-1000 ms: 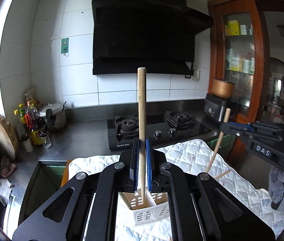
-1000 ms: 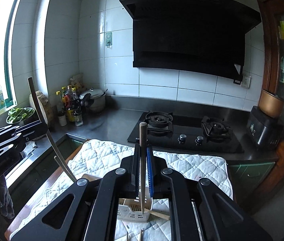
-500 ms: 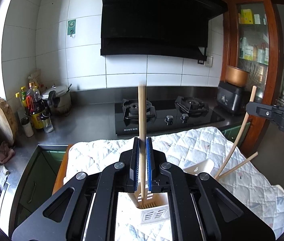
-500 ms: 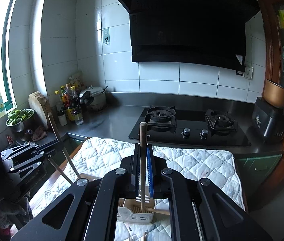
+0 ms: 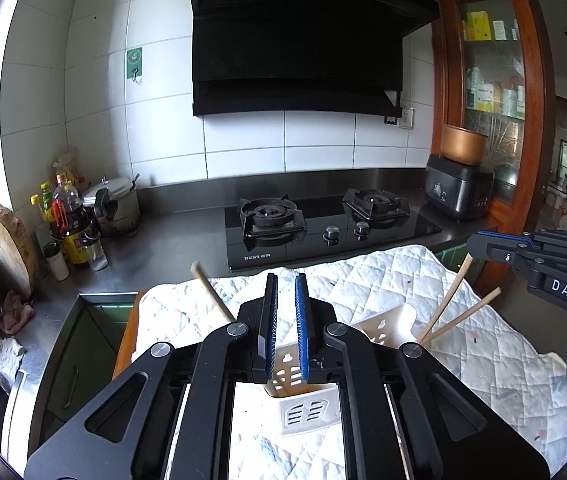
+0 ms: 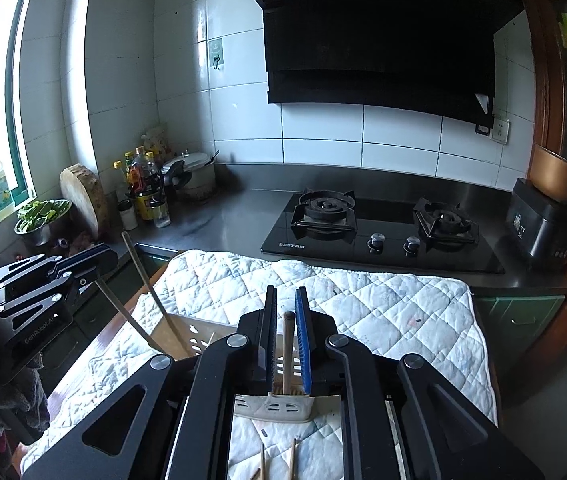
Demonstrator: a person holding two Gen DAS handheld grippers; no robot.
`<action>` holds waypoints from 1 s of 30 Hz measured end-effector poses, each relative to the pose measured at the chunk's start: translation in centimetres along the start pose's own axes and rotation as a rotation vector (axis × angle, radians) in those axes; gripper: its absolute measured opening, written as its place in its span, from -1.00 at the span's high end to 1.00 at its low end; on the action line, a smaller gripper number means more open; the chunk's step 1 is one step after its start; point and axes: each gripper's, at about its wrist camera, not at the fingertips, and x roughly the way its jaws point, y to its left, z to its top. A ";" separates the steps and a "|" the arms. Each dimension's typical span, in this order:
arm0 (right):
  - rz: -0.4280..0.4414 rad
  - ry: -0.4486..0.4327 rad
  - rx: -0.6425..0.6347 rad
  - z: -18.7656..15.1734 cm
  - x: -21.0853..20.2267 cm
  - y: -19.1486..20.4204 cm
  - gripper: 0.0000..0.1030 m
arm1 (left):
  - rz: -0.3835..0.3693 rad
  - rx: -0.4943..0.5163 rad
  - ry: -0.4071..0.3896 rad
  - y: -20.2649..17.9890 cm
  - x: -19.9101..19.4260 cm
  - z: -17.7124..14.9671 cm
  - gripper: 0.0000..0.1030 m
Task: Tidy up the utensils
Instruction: 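Open the left tool to drop its chopstick into the holder while the right tool releases its own, then move both open tools back down to the remaining chopsticks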
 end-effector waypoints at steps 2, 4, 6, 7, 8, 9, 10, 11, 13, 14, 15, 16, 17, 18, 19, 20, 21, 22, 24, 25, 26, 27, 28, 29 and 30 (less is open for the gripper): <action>0.003 -0.011 -0.003 -0.6 -1.2 0.2 0.65 | -0.001 0.008 -0.015 -0.3 -1.3 0.0 0.81; 0.007 -0.017 -0.014 -1.5 -2.4 0.5 0.59 | -0.007 0.014 -0.026 -0.4 -2.7 -0.3 0.74; 0.010 -0.020 -0.023 -2.7 -3.7 0.9 0.49 | -0.010 0.013 -0.038 -0.5 -4.3 -0.9 0.47; 0.013 -0.019 -0.027 -3.5 -4.2 1.0 0.48 | -0.010 0.013 -0.046 -0.6 -5.2 -1.4 0.41; 0.016 -0.016 -0.030 -4.3 -4.8 1.2 0.48 | -0.016 0.016 -0.048 -0.7 -5.9 -2.0 0.41; 0.018 -0.008 -0.034 -5.3 -5.2 1.4 0.48 | -0.023 0.019 -0.046 -0.8 -6.6 -2.7 0.41; 0.019 0.002 -0.040 -6.3 -5.6 1.6 0.48 | -0.028 0.018 -0.043 -0.9 -7.3 -3.3 0.40; 0.020 0.012 -0.047 -7.3 -6.0 1.8 0.48 | -0.037 0.014 -0.038 -0.9 -8.0 -4.1 0.40; 0.016 0.030 -0.060 -9.5 -6.5 2.2 0.47 | -0.057 -0.005 -0.023 -0.9 -9.1 -5.9 0.40; 0.016 0.041 -0.066 -10.6 -6.7 2.4 0.47 | -0.068 -0.016 -0.013 -0.9 -9.6 -6.9 0.40; 0.014 0.054 -0.071 -12.0 -7.0 2.6 0.47 | -0.078 -0.030 -0.002 -0.9 -10.1 -7.9 0.38; 0.013 0.067 -0.074 -13.2 -7.1 2.8 0.47 | -0.089 -0.044 0.012 -0.9 -10.4 -9.1 0.33; 0.013 0.081 -0.077 -14.5 -7.2 2.9 0.47 | -0.096 -0.055 0.030 -0.9 -10.7 -10.2 0.32; 0.014 0.098 -0.074 -15.8 -7.3 3.0 0.47 | -0.105 -0.063 0.048 -1.0 -10.9 -11.3 0.32; 0.017 0.116 -0.067 -17.1 -7.2 3.0 0.47 | -0.115 -0.070 0.065 -1.1 -11.0 -12.4 0.31; 0.018 0.136 -0.064 -18.4 -7.2 3.1 0.47 | -0.115 -0.080 0.079 -1.1 -11.2 -13.5 0.31; 0.016 0.151 -0.062 -19.7 -7.1 3.1 0.47 | -0.114 -0.091 0.092 -1.2 -11.3 -14.5 0.31; 0.015 0.169 -0.060 -20.9 -7.0 3.2 0.47 | -0.119 -0.102 0.109 -1.2 -11.4 -15.5 0.31; 0.018 0.207 -0.051 -23.2 -6.6 3.4 0.47 | -0.123 -0.136 0.142 -1.1 -11.4 -17.4 0.31; 0.020 0.224 -0.045 -24.3 -6.4 3.5 0.47 | -0.121 -0.151 0.156 -1.0 -11.4 -18.2 0.30; 0.022 0.242 -0.039 -25.2 -6.2 3.5 0.47 | -0.124 -0.161 0.173 -1.0 -11.4 -19.1 0.29; 0.024 0.258 -0.037 -25.9 -6.0 3.4 0.49 | -0.125 -0.165 0.186 -1.0 -11.4 -19.9 0.29; 0.020 0.269 -0.040 -26.6 -5.8 3.6 0.49 | -0.117 -0.166 0.198 -1.0 -11.5 -20.6 0.26; 0.014 0.279 -0.045 -27.2 -5.7 3.7 0.50 | -0.108 -0.165 0.208 -1.1 -11.6 -21.3 0.23; 0.015 0.288 -0.047 -27.6 -5.5 3.7 0.51 | -0.102 -0.162 0.219 -1.2 -11.6 -22.0 0.23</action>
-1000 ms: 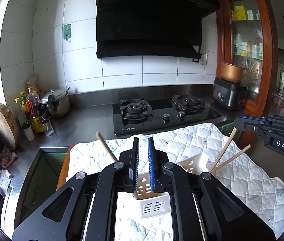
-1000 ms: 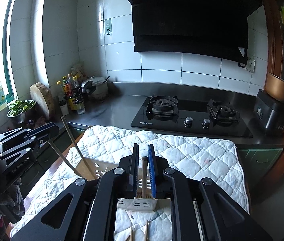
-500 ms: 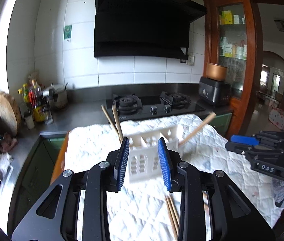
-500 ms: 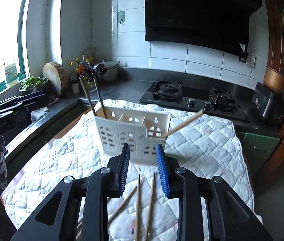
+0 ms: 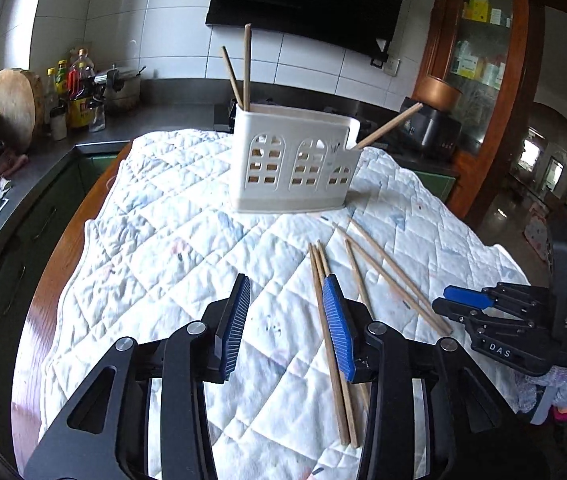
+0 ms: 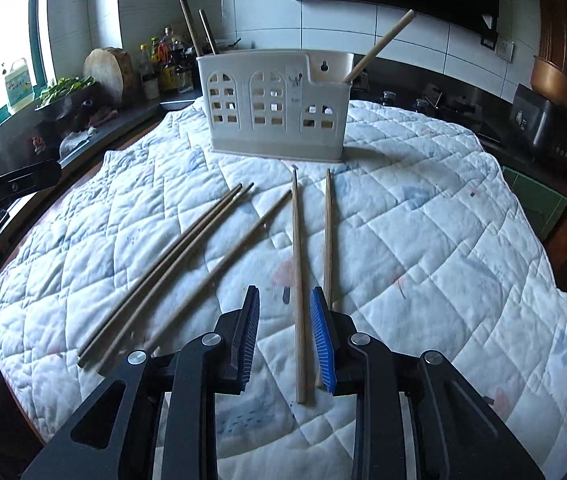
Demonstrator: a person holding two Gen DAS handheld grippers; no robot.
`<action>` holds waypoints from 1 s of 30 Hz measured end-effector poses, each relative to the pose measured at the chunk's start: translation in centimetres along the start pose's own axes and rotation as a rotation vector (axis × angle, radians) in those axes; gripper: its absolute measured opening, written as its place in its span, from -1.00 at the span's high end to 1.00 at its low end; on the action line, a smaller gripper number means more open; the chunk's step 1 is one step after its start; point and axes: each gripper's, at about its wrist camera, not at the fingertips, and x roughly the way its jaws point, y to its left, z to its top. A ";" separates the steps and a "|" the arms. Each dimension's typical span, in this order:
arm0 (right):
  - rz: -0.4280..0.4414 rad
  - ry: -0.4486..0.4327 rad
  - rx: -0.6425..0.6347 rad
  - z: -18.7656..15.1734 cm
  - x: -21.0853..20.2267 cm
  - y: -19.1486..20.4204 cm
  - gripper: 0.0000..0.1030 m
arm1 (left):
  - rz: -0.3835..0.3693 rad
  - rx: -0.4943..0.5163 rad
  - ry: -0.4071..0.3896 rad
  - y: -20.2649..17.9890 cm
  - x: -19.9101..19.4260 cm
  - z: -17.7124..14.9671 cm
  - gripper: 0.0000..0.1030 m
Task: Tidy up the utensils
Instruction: 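Move both open tools back down to the remaining chopsticks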
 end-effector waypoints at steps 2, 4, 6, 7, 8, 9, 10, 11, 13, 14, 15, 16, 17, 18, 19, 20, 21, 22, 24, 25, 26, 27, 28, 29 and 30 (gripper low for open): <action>-0.001 0.013 -0.003 -0.5 0.4 0.0 0.52 | 0.000 -0.012 0.025 0.1 0.2 -1.2 0.23; -0.008 0.025 -0.007 -0.8 0.9 0.0 0.54 | -0.006 -0.029 0.047 0.2 0.4 -2.2 0.23; -0.004 0.039 -0.004 -1.0 1.4 -0.2 0.61 | -0.009 -0.039 0.070 0.1 0.7 -3.3 0.23; -0.006 0.045 -0.006 -1.1 1.6 -0.2 0.62 | -0.010 -0.044 0.080 0.1 0.8 -3.6 0.23; -0.008 0.050 -0.008 -1.1 1.8 -0.2 0.63 | -0.012 -0.049 0.090 0.1 0.9 -4.1 0.23; -0.011 0.056 -0.007 -1.2 2.0 -0.3 0.63 | -0.016 -0.052 0.101 0.0 1.0 -4.5 0.23; -0.012 0.059 -0.003 -1.3 2.1 -0.4 0.63 | -0.020 -0.053 0.112 -0.1 1.2 -4.8 0.23; -0.016 0.062 0.000 -1.3 2.2 -0.5 0.63 | -0.023 -0.054 0.121 -0.2 1.3 -5.1 0.23; -0.026 0.067 0.002 -1.4 2.4 -0.7 0.63 | -0.033 -0.058 0.139 -0.5 1.6 -5.6 0.23; -0.027 0.072 0.004 -1.5 2.5 -0.7 0.65 | -0.038 -0.057 0.147 -0.7 1.7 -5.9 0.23; -0.027 0.075 0.004 -1.6 2.6 -0.7 0.67 | -0.042 -0.056 0.154 -1.0 1.9 -6.1 0.23; -0.028 0.078 0.003 -1.7 2.6 -0.7 0.68 | -0.048 -0.054 0.160 -1.2 2.0 -6.3 0.23; -0.029 0.078 0.002 -1.7 2.7 -0.7 0.69 | -0.053 -0.052 0.165 -1.5 2.2 -6.5 0.23; -0.029 0.078 0.003 -1.7 2.6 -0.7 0.73 | -0.057 -0.050 0.170 -1.8 2.4 -6.6 0.23; -0.027 0.077 0.004 -1.7 2.6 -0.7 0.76 | -0.061 -0.047 0.176 -2.0 2.6 -6.6 0.23; -0.022 0.077 0.006 -1.7 2.6 -0.7 0.81 | -0.060 -0.044 0.181 -2.2 2.8 -6.7 0.23; -0.019 0.076 0.006 -1.8 2.5 -0.7 0.81 | -0.056 -0.042 0.186 -2.3 3.0 -6.7 0.24; -0.017 0.075 0.004 -1.8 2.4 -0.6 0.82 | -0.057 -0.043 0.193 -2.4 3.2 -6.7 0.28; -0.012 0.074 0.002 -2.0 2.3 -0.4 0.82 | -0.055 -0.049 0.202 -2.4 3.6 -6.7 0.29; -0.009 0.073 0.002 -2.1 2.2 -0.3 0.82 | -0.053 -0.048 0.206 -2.5 3.8 -6.6 0.30; -0.005 0.072 0.004 -2.2 2.1 -0.3 0.82 | -0.047 -0.046 0.211 -2.5 4.0 -6.6 0.30; -0.002 0.073 0.007 -2.3 2.1 -0.2 0.82 | -0.041 -0.044 0.216 -2.6 4.2 -6.6 0.30; 0.000 0.073 0.008 -2.4 2.1 -0.2 0.82 | -0.039 -0.046 0.221 -2.6 4.4 -6.6 0.31; 0.000 0.073 0.008 -2.4 2.1 -0.2 0.82 | -0.037 -0.048 0.225 -2.5 4.6 -6.6 0.31; 0.001 0.072 0.010 -2.5 2.1 -0.2 0.82 | -0.036 -0.051 0.230 -2.5 4.7 -6.5 0.36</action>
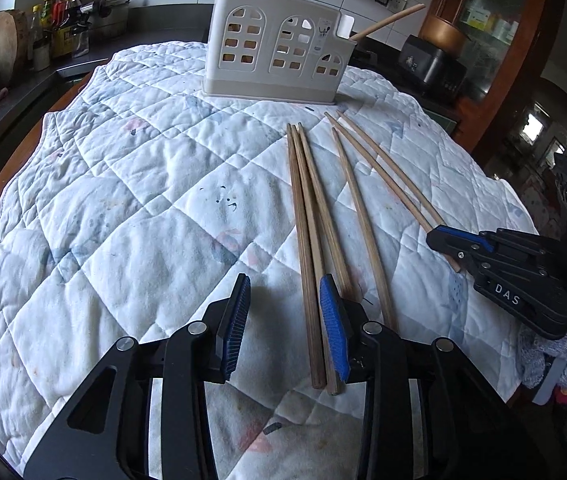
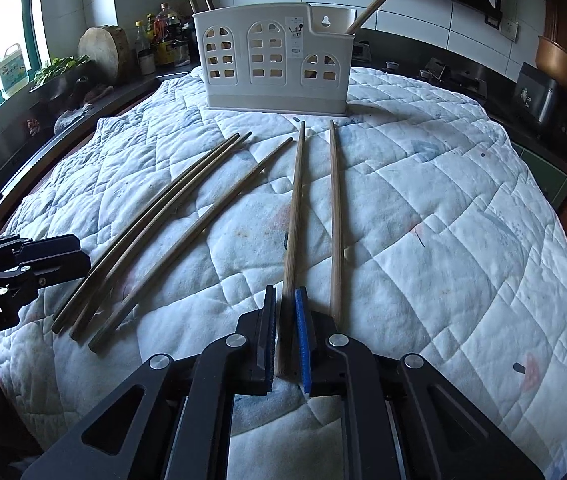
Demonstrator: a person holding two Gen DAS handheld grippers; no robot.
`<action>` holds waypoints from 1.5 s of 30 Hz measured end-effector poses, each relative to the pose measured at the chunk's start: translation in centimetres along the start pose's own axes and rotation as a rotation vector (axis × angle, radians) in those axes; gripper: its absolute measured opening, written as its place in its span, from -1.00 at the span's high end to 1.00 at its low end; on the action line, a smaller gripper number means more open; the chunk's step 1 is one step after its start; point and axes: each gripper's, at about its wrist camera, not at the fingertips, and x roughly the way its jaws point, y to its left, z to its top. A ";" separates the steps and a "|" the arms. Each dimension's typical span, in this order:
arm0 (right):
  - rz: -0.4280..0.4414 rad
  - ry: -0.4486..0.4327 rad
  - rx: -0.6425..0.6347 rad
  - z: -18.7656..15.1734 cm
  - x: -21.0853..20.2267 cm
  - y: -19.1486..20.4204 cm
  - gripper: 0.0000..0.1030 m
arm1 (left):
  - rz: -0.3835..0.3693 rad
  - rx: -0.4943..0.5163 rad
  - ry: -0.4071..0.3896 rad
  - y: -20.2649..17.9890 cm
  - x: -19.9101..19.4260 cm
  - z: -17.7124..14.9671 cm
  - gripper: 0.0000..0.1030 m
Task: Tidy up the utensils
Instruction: 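Move both open tools back down to the remaining chopsticks, then grasp a chopstick with the left tool and lift it toward the holder while the right tool grasps another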
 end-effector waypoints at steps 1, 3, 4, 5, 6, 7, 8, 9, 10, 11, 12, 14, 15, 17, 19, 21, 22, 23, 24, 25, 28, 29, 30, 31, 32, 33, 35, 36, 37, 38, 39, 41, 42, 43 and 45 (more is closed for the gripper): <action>0.002 -0.001 0.002 0.0 0.0 0.0 0.82 | -0.002 0.001 0.004 0.0 0.2 0.1 0.44; 0.005 -0.002 0.005 -0.1 0.0 -0.1 0.82 | 0.005 0.008 0.009 -0.2 0.4 0.1 0.47; 0.006 -0.003 0.006 -0.1 -0.1 -0.1 0.82 | 0.007 0.011 0.010 -0.3 0.6 0.2 0.50; 0.007 -0.003 0.008 -0.2 -0.1 -0.1 0.82 | 0.007 0.012 0.012 -0.5 0.6 0.2 0.53; 0.008 -0.004 0.010 -0.2 -0.1 -0.2 0.82 | 0.008 0.014 0.014 -0.6 0.7 0.3 0.55; 0.009 -0.005 0.011 -0.2 -0.1 -0.2 0.82 | 0.014 0.017 0.016 -0.8 0.8 0.3 0.58; 0.009 -0.006 0.013 -0.2 -0.1 -0.1 0.82 | 0.024 0.021 0.019 -1.0 1.0 0.3 0.59; 0.010 -0.007 0.014 -0.3 -0.1 -0.1 0.82 | 0.037 0.024 0.021 -1.2 1.2 0.3 0.59; 0.011 -0.008 0.015 -0.3 -0.1 -0.1 0.82 | 0.054 0.027 0.025 -1.4 1.4 0.3 0.60; 0.012 -0.008 0.017 -0.3 -0.1 -0.1 0.82 | 0.072 0.037 0.020 -1.7 1.5 0.3 0.63; 0.014 -0.008 0.018 -0.3 -0.1 -0.1 0.82 | 0.090 0.045 0.017 -1.8 1.5 0.4 0.65; 0.017 -0.009 0.020 -0.4 -0.2 -0.2 0.82 | 0.109 0.049 0.013 -1.9 1.7 0.5 0.71; 0.018 -0.009 0.021 -0.4 -0.2 -0.3 0.82 | 0.111 0.043 0.012 -1.8 1.7 0.6 0.72; 0.019 -0.011 0.022 -0.4 -0.2 -0.3 0.82 | 0.109 0.036 0.010 -1.8 1.8 0.7 0.73; 0.019 -0.013 0.023 -0.4 -0.1 -0.3 0.82 | 0.109 0.059 0.009 -2.0 1.8 0.7 0.73; 0.021 -0.013 0.027 -0.4 -0.1 -0.3 0.82 | 0.099 0.079 0.010 -2.1 2.0 0.8 0.73; 0.021 -0.013 0.029 -0.4 -0.1 -0.3 0.82 | 0.091 0.081 0.012 -2.0 2.0 0.8 0.73; 0.022 -0.013 0.030 -0.4 -0.1 -0.3 0.82 | 0.083 0.084 0.014 -2.0 2.0 0.9 0.73; 0.021 -0.014 0.030 -0.4 -0.1 -0.2 0.82 | 0.077 0.085 0.015 -1.9 2.1 1.0 0.73; 0.019 -0.015 0.031 -0.4 -0.1 -0.2 0.83 | 0.073 0.085 0.015 -1.9 2.1 1.1 0.73; 0.018 -0.022 0.041 -0.4 -0.2 -0.3 0.85 | 0.074 0.087 0.012 -2.0 2.1 1.0 0.74; 0.018 -0.025 0.047 -0.5 -0.3 -0.4 0.85 | 0.077 0.087 0.011 -2.0 2.0 1.0 0.79; 0.020 -0.028 0.052 -0.5 -0.4 -0.4 0.86 | 0.078 0.088 0.010 -1.9 2.0 1.0 0.82; 0.021 -0.032 0.055 -0.5 -0.6 -0.4 0.86 | 0.068 0.081 0.011 -1.7 1.9 1.0 0.89; 0.022 -0.039 0.057 -0.5 -0.9 -0.5 0.86 | 0.055 0.071 0.012 -1.5 1.8 1.1 0.90; 0.023 -0.045 0.056 -0.5 -1.2 -0.4 0.86 | 0.047 0.066 0.011 -1.4 1.6 1.1 0.90; 0.021 -0.060 0.054 -0.4 -1.8 -0.4 0.86 | 0.042 0.071 0.002 -1.4 1.3 1.2 0.90; 0.021 -0.070 0.055 -0.3 -2.2 -0.4 0.86 | 0.039 0.075 -0.002 -1.4 1.0 1.2 0.90; 0.019 -0.080 0.055 -0.1 -2.6 -0.4 0.86 | 0.036 0.076 -0.009 -1.4 0.8 1.3 0.90; 0.018 -0.092 0.055 0.0 -3.0 -0.5 0.86 | 0.031 0.077 -0.019 -1.5 0.4 1.5 0.90; 0.017 -0.105 0.055 0.3 -3.4 -0.5 0.86 | 0.026 0.078 -0.031 -1.5 0.0 1.7 0.90; 0.019 -0.133 0.058 1.0 -4.5 -0.6 0.86 | 0.012 0.078 -0.058 -1.5 -0.9 2.2 0.90; 0.021 -0.150 0.058 1.3 -5.0 -0.7 0.86 | 0.009 0.080 -0.070 -1.5 -1.3 2.5 0.90; 0.022 -0.166 0.058 1.7 -5.6 -0.7 0.86 | 0.006 0.082 -0.084 -1.6 -1.7 2.8 0.90; 0.028 -0.200 0.057 2.6 -6.7 -0.6 0.86 | -0.008 0.084 -0.110 -1.6 -2.6 3.4 0.90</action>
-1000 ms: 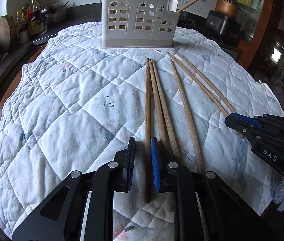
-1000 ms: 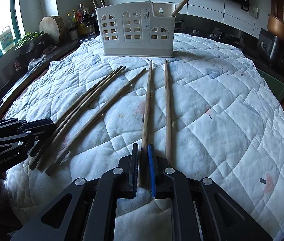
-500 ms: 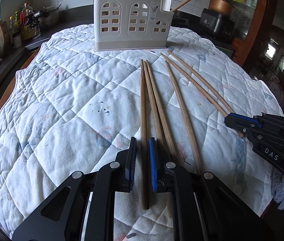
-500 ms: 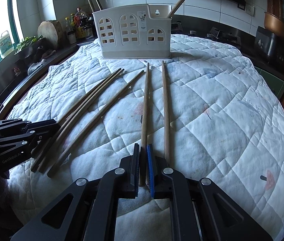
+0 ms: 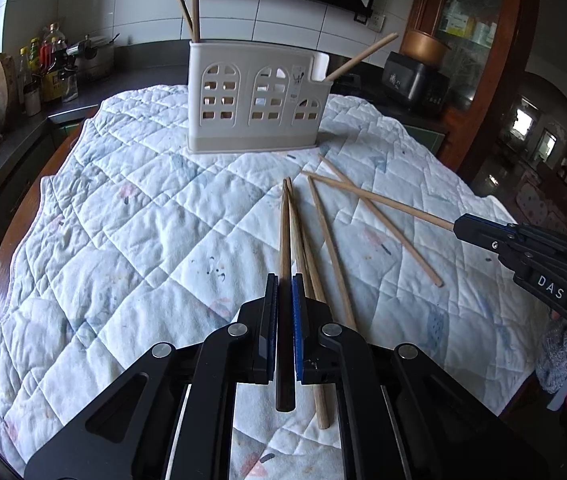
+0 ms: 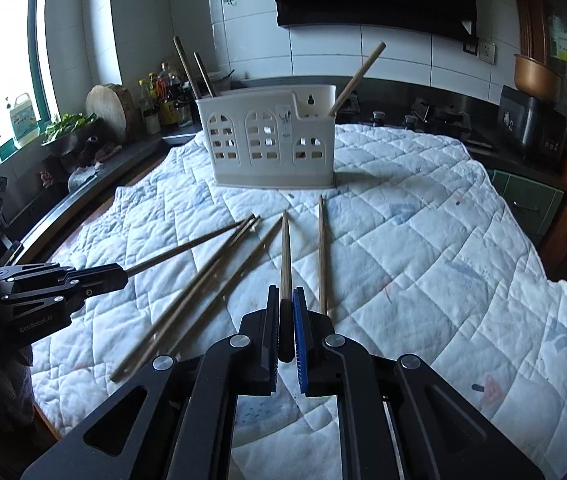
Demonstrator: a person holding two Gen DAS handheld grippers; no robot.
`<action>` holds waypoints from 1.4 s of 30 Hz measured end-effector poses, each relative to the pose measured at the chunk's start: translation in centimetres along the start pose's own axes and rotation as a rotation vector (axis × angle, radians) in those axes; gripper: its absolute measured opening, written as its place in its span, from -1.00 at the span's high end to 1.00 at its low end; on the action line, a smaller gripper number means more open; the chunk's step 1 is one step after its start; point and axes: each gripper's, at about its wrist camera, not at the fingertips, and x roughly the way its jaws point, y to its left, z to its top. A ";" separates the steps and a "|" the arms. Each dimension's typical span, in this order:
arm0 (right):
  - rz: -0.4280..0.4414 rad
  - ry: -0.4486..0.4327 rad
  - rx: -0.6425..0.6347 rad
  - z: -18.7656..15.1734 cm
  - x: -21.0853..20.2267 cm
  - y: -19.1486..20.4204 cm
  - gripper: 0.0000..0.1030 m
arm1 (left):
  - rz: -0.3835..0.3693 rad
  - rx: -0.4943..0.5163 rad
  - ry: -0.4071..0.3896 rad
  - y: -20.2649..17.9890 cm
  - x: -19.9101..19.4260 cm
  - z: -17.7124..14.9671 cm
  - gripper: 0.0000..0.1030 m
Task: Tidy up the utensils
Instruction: 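Grasp a chopstick with the left tool and lift it toward the holder while the right tool grasps another, then lower the left tool's chopstick into the holder while the right tool lowers its own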
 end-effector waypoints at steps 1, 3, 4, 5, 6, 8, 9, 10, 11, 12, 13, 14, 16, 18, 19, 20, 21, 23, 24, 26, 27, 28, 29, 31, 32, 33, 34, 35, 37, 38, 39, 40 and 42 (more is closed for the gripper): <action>0.006 -0.017 0.001 0.6 -0.4 0.0 0.87 | -0.005 0.001 -0.013 0.0 -0.4 0.4 0.90; 0.024 -0.046 0.004 1.9 -1.2 0.2 0.87 | -0.016 0.006 -0.038 -0.1 -1.0 1.1 0.90; 0.031 -0.059 0.003 2.5 -1.5 0.3 0.87 | -0.022 0.005 -0.048 -0.1 -1.2 1.4 0.90; 0.037 -0.070 0.001 3.2 -1.7 0.4 0.87 | -0.030 0.004 -0.056 0.0 -1.5 1.8 0.90; 0.044 -0.078 -0.001 3.8 -1.9 0.5 0.87 | -0.035 0.001 -0.064 0.0 -1.6 2.1 0.90; 0.055 -0.093 -0.009 5.1 -2.0 0.6 0.87 | -0.048 -0.006 -0.077 0.2 -1.9 2.8 0.90; 0.058 -0.100 -0.016 5.7 -2.1 0.8 0.87 | -0.054 -0.006 -0.084 0.3 -2.0 3.1 0.90; 0.060 -0.104 -0.024 6.3 -2.1 1.0 0.87 | -0.052 0.000 -0.093 0.3 -2.2 3.5 0.90; 0.061 -0.106 -0.032 6.8 -2.1 1.1 0.87 | -0.050 0.009 -0.100 0.2 -2.3 3.8 0.90; 0.064 -0.107 -0.037 7.5 -2.1 1.2 0.87 | -0.049 0.017 -0.105 0.2 -2.4 4.2 0.90; 0.067 -0.108 -0.040 8.1 -2.1 1.2 0.87 | -0.048 0.025 -0.109 0.2 -2.5 4.6 0.90; 0.067 -0.109 -0.043 8.7 -2.1 1.2 0.87 | -0.049 0.033 -0.112 0.2 -2.6 5.0 0.90; 0.076 -0.107 -0.042 10.1 -2.1 0.8 0.87 | -0.050 0.044 -0.121 0.4 -2.8 6.0 0.90; 0.078 -0.109 -0.043 11.7 -2.3 0.5 0.87 | -0.058 0.053 -0.131 0.6 -3.0 7.3 0.90; 0.074 -0.112 -0.048 12.6 -2.4 0.4 0.87 | -0.060 0.061 -0.133 0.6 -3.1 7.8 0.90; 0.072 -0.115 -0.053 13.6 -2.6 0.2 0.87 | -0.060 0.071 -0.134 0.7 -3.1 8.5 0.90; 0.067 -0.119 -0.056 14.6 -2.7 0.1 0.87 | -0.058 0.076 -0.134 0.7 -3.0 9.1 0.90; 0.055 -0.132 -0.062 16.5 -3.1 -0.3 0.87 | -0.058 0.086 -0.132 0.9 -2.8 10.2 0.90; 0.055 -0.138 -0.059 17.5 -3.3 -0.5 0.87 | -0.057 0.090 -0.132 0.9 -2.8 10.7 0.90; 0.054 -0.152 -0.054 19.4 -3.7 -0.9 0.87 | -0.056 0.107 -0.135 0.7 -2.8 11.8 0.90; 0.048 -0.163 -0.053 20.4 -3.8 -1.1 0.87 | -0.057 0.116 -0.136 0.7 -2.8 12.3 0.90; 0.040 -0.174 -0.052 21.4 -3.8 -1.2 0.87 | -0.057 0.123 -0.140 0.6 -2.9 12.9 0.90; 0.032 -0.185 -0.054 22.4 -3.8 -1.3 0.87 | -0.055 0.133 -0.146 0.4 -2.9 13.5 0.90; 0.021 -0.202 -0.054 24.0 -3.7 -1.4 0.87 | -0.052 0.145 -0.156 0.3 -3.1 14.8 0.90; 0.014 -0.212 -0.054 24.8 -3.5 -1.4 0.87 | -0.052 0.147 -0.162 0.3 -3.1 15.5 0.90; 0.007 -0.221 -0.055 25.6 -3.4 -1.4 0.87 | -0.050 0.150 -0.168 0.4 -3.2 16.2 0.90; 0.005 -0.228 -0.053 26.2 -3.3 -1.4 0.87 | -0.049 0.151 -0.175 0.4 -3.3 17.0 0.90; 0.004 -0.235 -0.050 26.9 -3.0 -1.5 0.87 | -0.050 0.152 -0.181 0.5 -3.4 17.8 0.90; -0.012 -0.251 -0.048 28.1 -2.4 -1.5 0.87 | -0.046 0.148 -0.204 0.6 -3.6 19.5 0.90; -0.017 -0.256 -0.044 28.7 -2.0 -1.6 0.87 | -0.041 0.148 -0.220 0.7 -3.9 20.4 0.90; -0.016 -0.255 -0.036 29.1 -1.6 -1.8 0.87 | -0.034 0.149 -0.238 0.6 -4.2 21.4 0.90; -0.019 -0.255 -0.030 29.4 -1.1 -1.9 0.87 | -0.030 0.149 -0.258 0.7 -4.5 22.3 0.90; -0.032 -0.256 -0.029 30.0 -0.1 -2.1 0.87 | -0.022 0.151 -0.293 0.7 -5.1 24.0 0.90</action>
